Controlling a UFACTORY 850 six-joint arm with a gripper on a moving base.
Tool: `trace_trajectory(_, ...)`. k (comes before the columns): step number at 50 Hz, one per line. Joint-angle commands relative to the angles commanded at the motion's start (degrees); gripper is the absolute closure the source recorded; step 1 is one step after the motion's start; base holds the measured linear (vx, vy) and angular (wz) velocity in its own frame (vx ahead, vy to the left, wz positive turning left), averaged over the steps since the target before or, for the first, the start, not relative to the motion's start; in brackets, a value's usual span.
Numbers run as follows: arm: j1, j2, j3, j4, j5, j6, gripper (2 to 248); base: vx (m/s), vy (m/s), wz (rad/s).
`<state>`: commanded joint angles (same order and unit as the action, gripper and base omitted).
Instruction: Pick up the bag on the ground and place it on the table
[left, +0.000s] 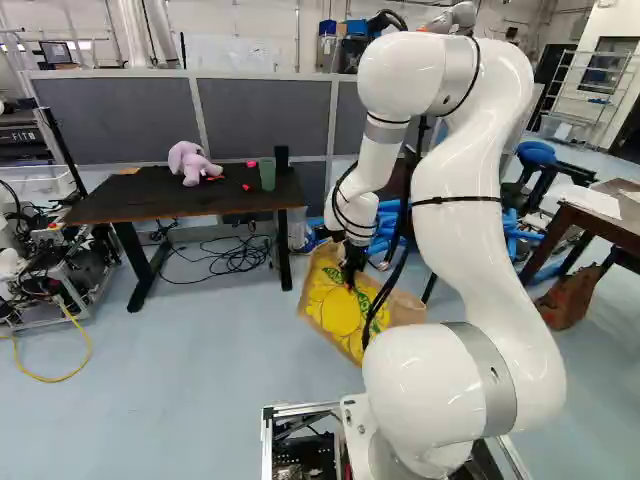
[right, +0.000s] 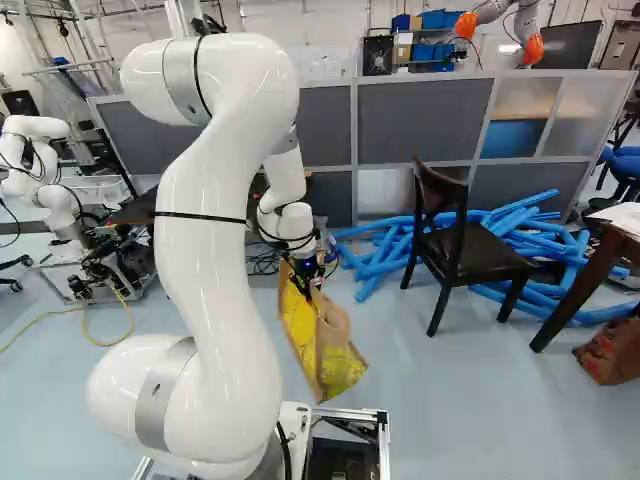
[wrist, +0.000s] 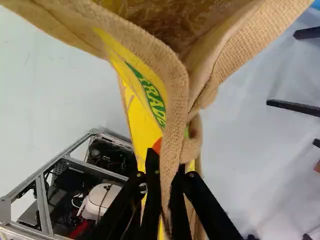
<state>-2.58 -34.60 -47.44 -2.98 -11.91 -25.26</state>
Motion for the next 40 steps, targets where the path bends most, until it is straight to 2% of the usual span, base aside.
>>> trace_trajectory(40, 0.03, 10.80, 5.43, 0.00, -3.84, 0.00, 228, 0.000, 0.000, 0.000)
